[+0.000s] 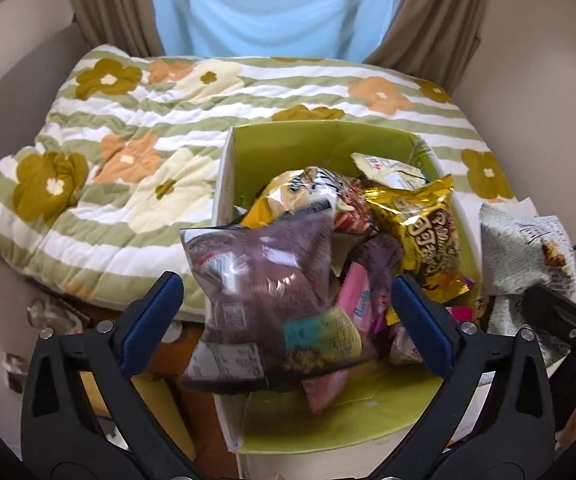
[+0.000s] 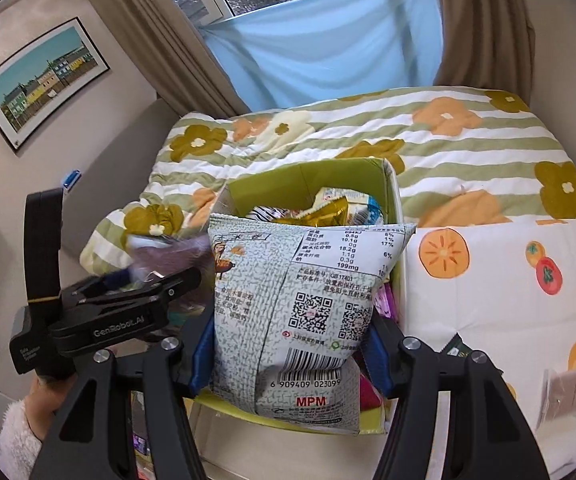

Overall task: Organize snacks
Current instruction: 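Carry both bags over the green box and open both tools to drop them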

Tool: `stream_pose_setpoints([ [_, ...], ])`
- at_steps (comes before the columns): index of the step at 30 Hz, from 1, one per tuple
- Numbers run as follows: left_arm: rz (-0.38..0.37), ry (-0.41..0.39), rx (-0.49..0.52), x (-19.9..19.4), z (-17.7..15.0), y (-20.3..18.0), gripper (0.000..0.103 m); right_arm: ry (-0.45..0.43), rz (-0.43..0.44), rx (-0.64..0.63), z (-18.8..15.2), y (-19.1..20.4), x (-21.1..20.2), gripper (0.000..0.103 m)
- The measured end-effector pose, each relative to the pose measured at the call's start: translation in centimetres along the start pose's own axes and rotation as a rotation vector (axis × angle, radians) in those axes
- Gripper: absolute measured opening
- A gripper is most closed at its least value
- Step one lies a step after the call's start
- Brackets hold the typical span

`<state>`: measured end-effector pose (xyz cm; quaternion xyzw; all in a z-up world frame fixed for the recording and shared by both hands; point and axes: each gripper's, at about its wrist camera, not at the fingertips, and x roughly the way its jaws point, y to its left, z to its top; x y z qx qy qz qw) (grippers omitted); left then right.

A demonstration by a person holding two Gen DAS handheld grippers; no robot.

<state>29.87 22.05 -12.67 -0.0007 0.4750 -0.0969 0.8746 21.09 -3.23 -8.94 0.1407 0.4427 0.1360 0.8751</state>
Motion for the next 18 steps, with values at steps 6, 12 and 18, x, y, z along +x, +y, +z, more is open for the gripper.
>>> stream_pose_setpoints([
  [6,0.019,-0.015,-0.045,-2.1,-1.5,0.9,0.103,0.001,-0.007,-0.057,-0.6,1.0,0.1,0.057],
  [12,0.038,-0.03,-0.103,-4.3,-3.2,1.9,0.103,-0.001,0.012,-0.113,-1.2,2.5,0.4,0.057],
  [18,0.052,-0.039,-0.14,-5.5,-4.5,2.8,0.103,-0.017,-0.037,-0.174,-1.8,3.7,1.5,0.063],
])
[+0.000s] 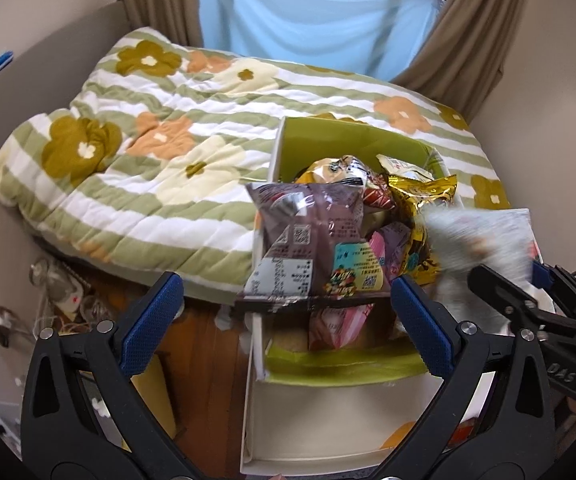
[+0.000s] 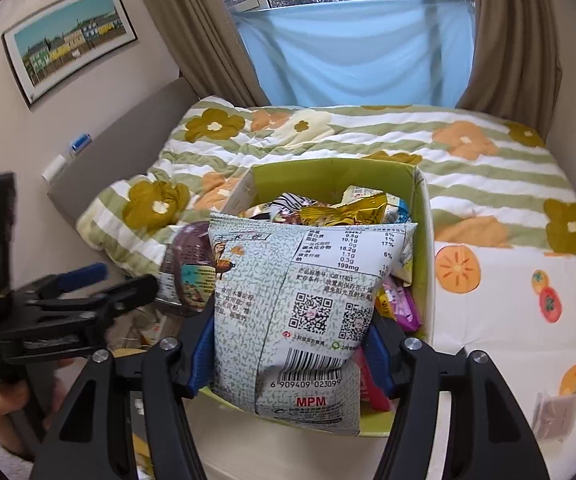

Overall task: Organize snacks
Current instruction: 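Carry both bags over the green box and open both tools to drop them, then withdraw both tools and reach toward the green cracker packet and white pouch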

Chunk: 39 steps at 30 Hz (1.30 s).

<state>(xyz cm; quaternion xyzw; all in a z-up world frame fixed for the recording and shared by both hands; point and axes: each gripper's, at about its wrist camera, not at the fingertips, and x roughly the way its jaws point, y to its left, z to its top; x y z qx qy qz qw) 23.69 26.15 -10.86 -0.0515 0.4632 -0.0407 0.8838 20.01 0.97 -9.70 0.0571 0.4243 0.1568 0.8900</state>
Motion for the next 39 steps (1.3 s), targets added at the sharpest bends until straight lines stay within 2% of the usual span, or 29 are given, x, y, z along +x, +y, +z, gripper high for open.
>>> stream_pose_setpoints([
  [1,0.003,0.001,-0.004,-0.1,-0.2,0.1,0.103,-0.01,-0.012,-0.008,-0.1,0.1,0.2,0.07],
  [2,0.006,0.001,-0.009,-0.3,-0.6,0.3,0.103,-0.027,-0.025,-0.016,-0.4,0.2,0.5,0.088],
  [3,0.008,0.002,-0.012,-0.4,-0.8,0.4,0.103,-0.031,-0.026,-0.023,-0.5,0.2,0.6,0.098],
  [4,0.01,0.004,-0.017,-0.6,-1.1,0.5,0.103,-0.031,-0.023,-0.028,-0.6,0.2,0.7,0.103],
  [13,-0.005,0.008,-0.053,-1.1,-2.8,1.1,0.103,-0.02,-0.016,-0.022,-1.7,-0.3,0.0,0.103],
  [24,-0.05,-0.039,0.012,-3.0,-1.8,-1.5,0.103,-0.074,-0.047,0.009,-1.5,-1.1,-3.6,0.103],
  [31,-0.09,-0.051,0.112,-3.4,-1.5,-6.7,0.103,-0.105,-0.115,0.075,-2.1,-5.0,-7.3,0.103],
  [39,-0.135,-0.047,0.227,-3.2,-3.0,-15.8,0.103,-0.097,-0.199,0.141,-4.7,-14.2,-12.1,0.103],
])
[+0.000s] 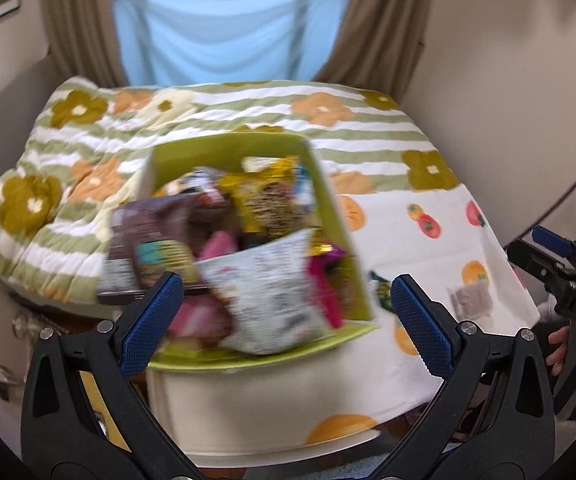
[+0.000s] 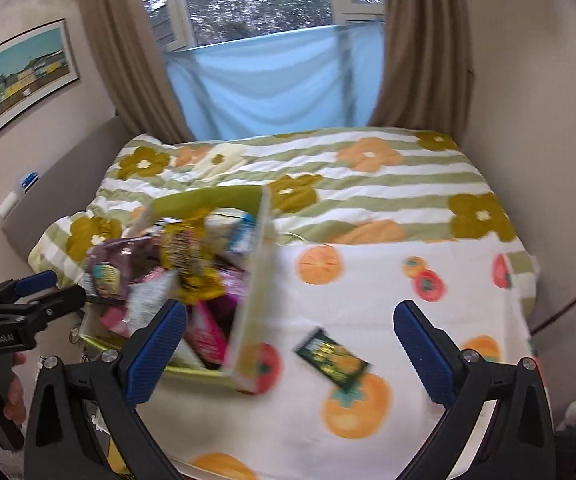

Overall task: Organize snacks
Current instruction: 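Withdraw both tools and reach toward the green cracker packet and white pouch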

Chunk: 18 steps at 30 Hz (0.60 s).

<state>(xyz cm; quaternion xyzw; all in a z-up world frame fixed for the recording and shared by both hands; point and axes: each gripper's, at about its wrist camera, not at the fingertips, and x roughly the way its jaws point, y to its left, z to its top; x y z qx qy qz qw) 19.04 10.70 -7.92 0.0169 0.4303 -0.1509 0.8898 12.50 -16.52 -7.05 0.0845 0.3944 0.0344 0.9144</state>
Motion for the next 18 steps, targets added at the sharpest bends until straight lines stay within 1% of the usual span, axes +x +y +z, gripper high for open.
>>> stream_pose_setpoints([
  [2,-0.013,0.013,0.005,0.7,-0.1,-2.7,0.103,0.005,-0.027,0.01,-0.3,-2.7,-0.7,0.103],
  [4,-0.035,0.03,0.008,1.7,-0.2,-5.9,0.103,0.024,-0.037,0.016,-0.5,-4.9,-1.1,0.103],
  [5,-0.036,0.038,0.011,2.1,-0.2,-6.8,0.103,0.035,-0.042,0.02,-0.7,-6.1,-1.4,0.103],
  [8,-0.016,0.06,0.013,4.0,-0.6,-11.2,0.103,0.067,-0.057,0.011,-1.1,-9.3,-1.7,0.103],
  [10,0.0,0.058,-0.005,5.3,-1.0,-13.1,0.103,0.078,-0.062,0.004,-1.5,-10.9,-1.7,0.103],
  [11,0.015,0.053,-0.021,6.3,-1.3,-14.2,0.103,0.082,-0.058,0.001,-1.8,-11.8,-1.6,0.103],
  [13,0.032,0.07,-0.053,9.0,-2.1,-15.8,0.103,0.096,-0.044,-0.001,-2.4,-13.2,-0.9,0.103],
  [15,0.039,0.105,-0.099,12.2,-3.3,-17.3,0.103,0.125,-0.022,0.003,-3.4,-14.7,0.5,0.103],
  [18,0.07,0.162,-0.137,16.3,-5.0,-18.6,0.103,0.172,-0.008,0.018,-5.0,-16.3,2.6,0.103],
])
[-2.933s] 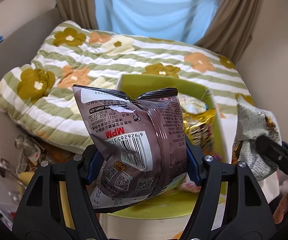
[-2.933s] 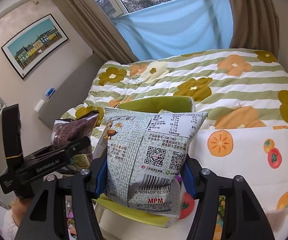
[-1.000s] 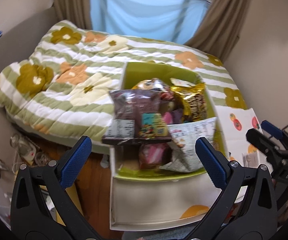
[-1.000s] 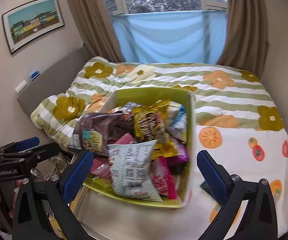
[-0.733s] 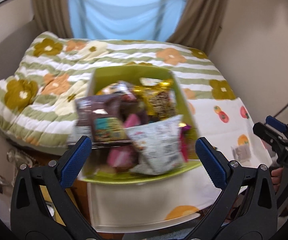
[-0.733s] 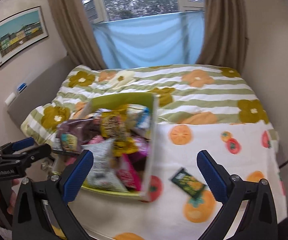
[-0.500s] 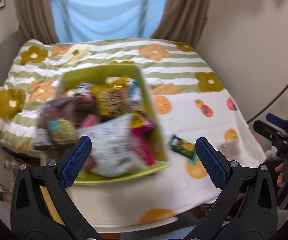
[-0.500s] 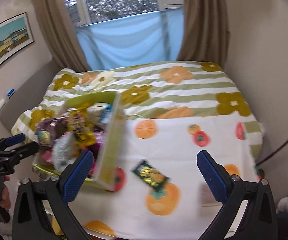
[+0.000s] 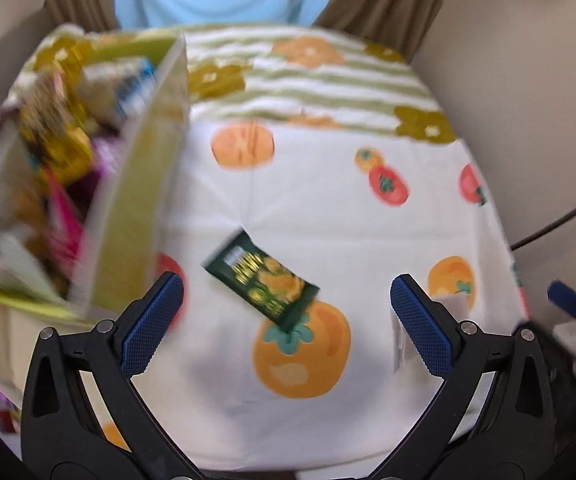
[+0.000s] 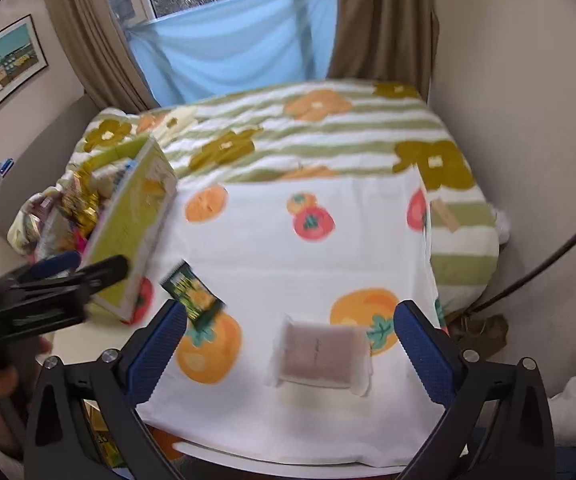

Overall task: Organize snacks
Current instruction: 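Withdraw both tools and reach toward the green cracker packet and white pouch, then grasp the green cracker packet with the left tool while the right grasps the white pouch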

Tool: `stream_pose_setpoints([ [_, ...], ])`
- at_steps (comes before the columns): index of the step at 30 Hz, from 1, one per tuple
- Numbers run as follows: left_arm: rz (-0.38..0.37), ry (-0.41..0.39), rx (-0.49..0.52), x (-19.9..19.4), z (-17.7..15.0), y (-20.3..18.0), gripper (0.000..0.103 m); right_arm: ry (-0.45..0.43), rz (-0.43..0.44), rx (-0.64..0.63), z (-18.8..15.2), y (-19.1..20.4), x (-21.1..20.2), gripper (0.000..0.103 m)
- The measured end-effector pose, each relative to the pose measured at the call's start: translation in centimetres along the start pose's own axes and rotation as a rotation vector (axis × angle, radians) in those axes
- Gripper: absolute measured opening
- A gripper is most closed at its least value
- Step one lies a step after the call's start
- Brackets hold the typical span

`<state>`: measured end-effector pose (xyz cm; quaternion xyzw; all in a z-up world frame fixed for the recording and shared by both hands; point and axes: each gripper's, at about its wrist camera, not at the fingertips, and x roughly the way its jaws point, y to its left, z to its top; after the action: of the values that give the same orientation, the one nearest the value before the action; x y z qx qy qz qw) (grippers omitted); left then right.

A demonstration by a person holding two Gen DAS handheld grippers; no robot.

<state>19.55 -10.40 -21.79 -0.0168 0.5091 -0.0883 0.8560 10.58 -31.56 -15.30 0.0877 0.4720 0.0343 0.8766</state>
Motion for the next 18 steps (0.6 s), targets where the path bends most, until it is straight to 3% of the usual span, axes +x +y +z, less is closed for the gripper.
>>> stream_pose_setpoints([
  [5,0.115,0.086,-0.011,6.1,-1.5,-1.3,0.103,0.068,-0.011,-0.009,-2.1,-1.3,4.2,0.103],
  [12,0.21,0.113,-0.063,9.7,-0.6,0.5,0.103,0.108,0.006,0.021,-4.2,-2.4,7.6,0.103],
  [18,0.223,0.139,-0.093,11.3,-0.5,1.6,0.103,0.109,0.006,0.049,-4.5,-3.0,9.0,0.103],
])
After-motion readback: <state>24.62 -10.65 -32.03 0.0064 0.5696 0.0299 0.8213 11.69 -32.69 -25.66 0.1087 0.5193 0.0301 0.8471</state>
